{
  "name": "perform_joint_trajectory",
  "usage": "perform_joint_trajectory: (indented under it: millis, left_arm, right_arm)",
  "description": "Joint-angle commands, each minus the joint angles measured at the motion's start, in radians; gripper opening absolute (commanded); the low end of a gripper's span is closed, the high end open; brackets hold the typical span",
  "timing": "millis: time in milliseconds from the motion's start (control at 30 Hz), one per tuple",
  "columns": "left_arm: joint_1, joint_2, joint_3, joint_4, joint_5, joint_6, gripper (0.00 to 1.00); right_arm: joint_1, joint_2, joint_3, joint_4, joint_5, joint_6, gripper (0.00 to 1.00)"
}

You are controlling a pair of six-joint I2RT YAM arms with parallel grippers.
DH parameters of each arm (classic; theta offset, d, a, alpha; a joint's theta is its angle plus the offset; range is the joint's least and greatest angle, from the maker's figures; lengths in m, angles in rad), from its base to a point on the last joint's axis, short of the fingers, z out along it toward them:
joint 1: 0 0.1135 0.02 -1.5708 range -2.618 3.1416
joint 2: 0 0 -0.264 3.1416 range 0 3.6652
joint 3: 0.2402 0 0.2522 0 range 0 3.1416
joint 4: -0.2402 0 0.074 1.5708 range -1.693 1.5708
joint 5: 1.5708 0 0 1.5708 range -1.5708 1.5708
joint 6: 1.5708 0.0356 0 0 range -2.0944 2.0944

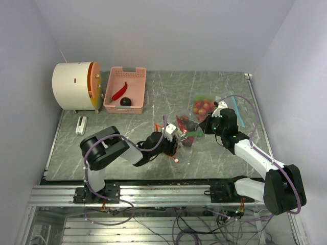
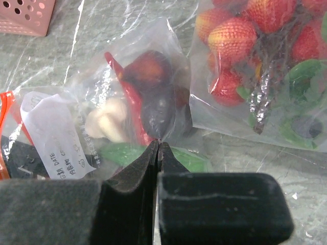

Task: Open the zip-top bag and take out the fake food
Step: Pick up the fake fruit from the zipper food storage bag.

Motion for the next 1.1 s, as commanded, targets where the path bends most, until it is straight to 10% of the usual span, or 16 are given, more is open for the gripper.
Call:
perform_joint_trajectory:
  millis: [0,367,567,1067]
  left_arm:
    - [-0.012,0.052,-0.007,0.157,-0.042,0.066,0.62]
    - [-0.012,0.154,0.035,0.259,-0.112,0.089,0.6]
    - [-0.013,0.158,0.061,0.241,-0.103,0.098,0.08]
    - [-0.014,-0.195,-0.191,0.129,-0.142,0.009,0.07]
  right_arm:
    - [-0.004,-0.012,0.021,-0.01,0.01,-0.011,0.0]
    - [-0.004,-0.005,0.021,-0.006,0.001,-0.017,0.0]
    - [-0.004,-0.005,0.02,-0.006,0.001,-0.019,0.0]
    - [-0.004,-0.01,0.021,-0.005,0.015,-0.005,0.0]
